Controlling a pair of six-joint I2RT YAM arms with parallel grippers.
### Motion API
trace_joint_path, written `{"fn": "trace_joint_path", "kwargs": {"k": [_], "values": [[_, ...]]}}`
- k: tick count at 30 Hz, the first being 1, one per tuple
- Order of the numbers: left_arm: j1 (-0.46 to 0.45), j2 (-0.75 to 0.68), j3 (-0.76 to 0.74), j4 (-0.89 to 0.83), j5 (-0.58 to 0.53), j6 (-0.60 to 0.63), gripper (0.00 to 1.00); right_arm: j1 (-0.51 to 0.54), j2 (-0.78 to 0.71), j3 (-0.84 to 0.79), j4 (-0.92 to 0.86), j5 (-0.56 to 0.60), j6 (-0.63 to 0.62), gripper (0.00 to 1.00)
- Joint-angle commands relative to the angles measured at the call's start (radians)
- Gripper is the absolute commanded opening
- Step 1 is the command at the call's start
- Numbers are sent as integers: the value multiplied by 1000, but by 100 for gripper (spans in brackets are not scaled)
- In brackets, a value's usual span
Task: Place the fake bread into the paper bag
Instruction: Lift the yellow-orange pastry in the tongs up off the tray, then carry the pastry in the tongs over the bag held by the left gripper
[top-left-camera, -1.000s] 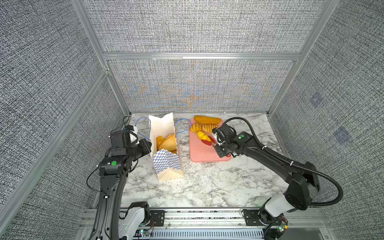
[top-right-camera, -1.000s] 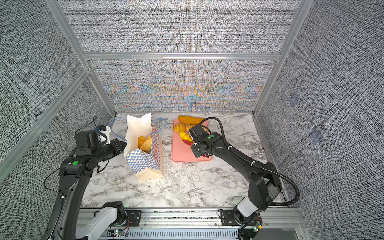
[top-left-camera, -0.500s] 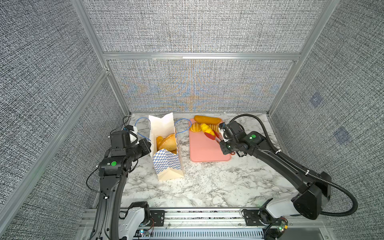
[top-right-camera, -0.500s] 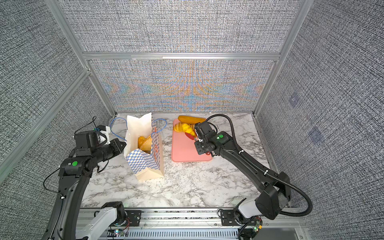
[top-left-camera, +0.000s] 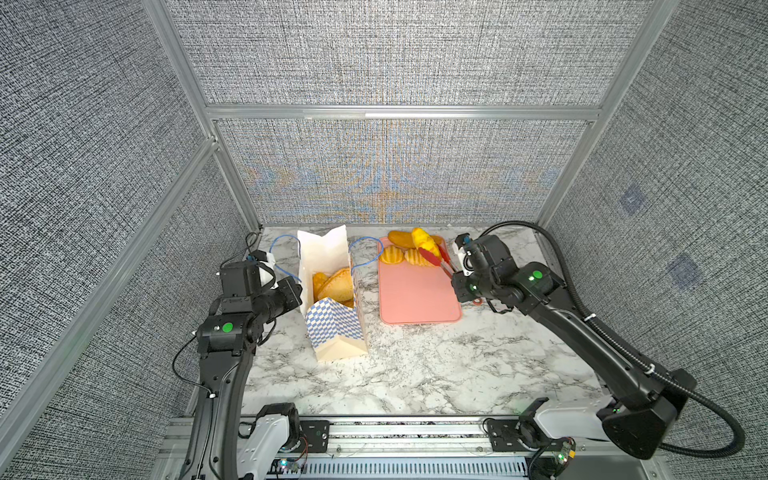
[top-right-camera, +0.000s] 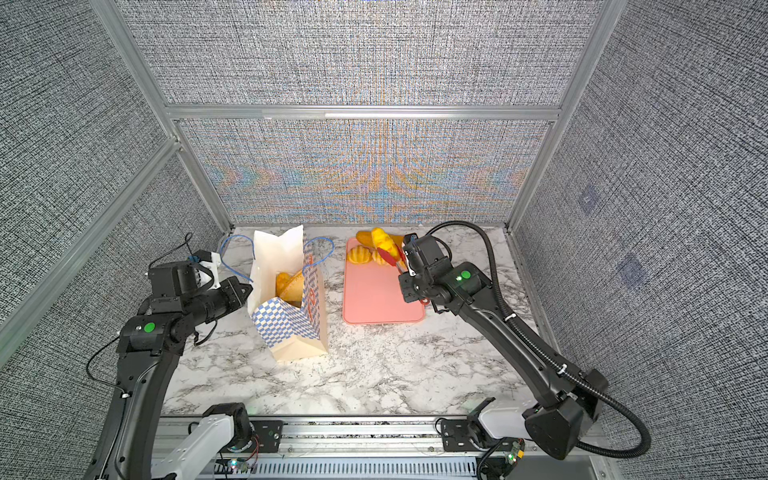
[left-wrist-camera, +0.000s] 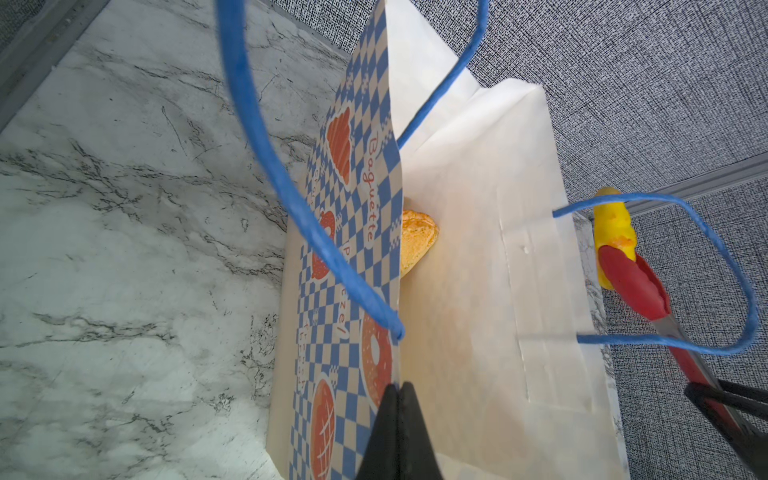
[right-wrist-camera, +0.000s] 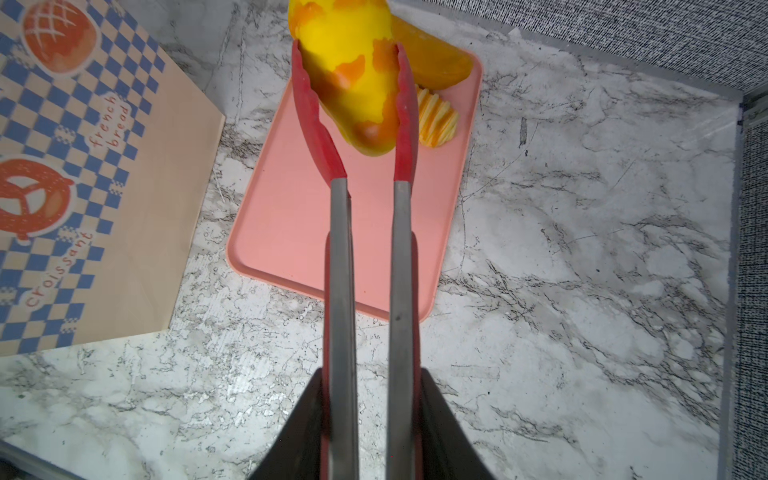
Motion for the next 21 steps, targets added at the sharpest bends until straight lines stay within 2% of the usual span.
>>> {"fn": "trace_joint_path", "kwargs": {"k": [1,15,21], "values": [[0,0,2,10,9,1,3,0,-20,27,7,-10,17,34],[0,2,4,14,13,2,2,0,-57,100,-12,-25,32,34],[0,1,8,13,13,1,2,0,-78,152,-3,-88,39,34]]}}
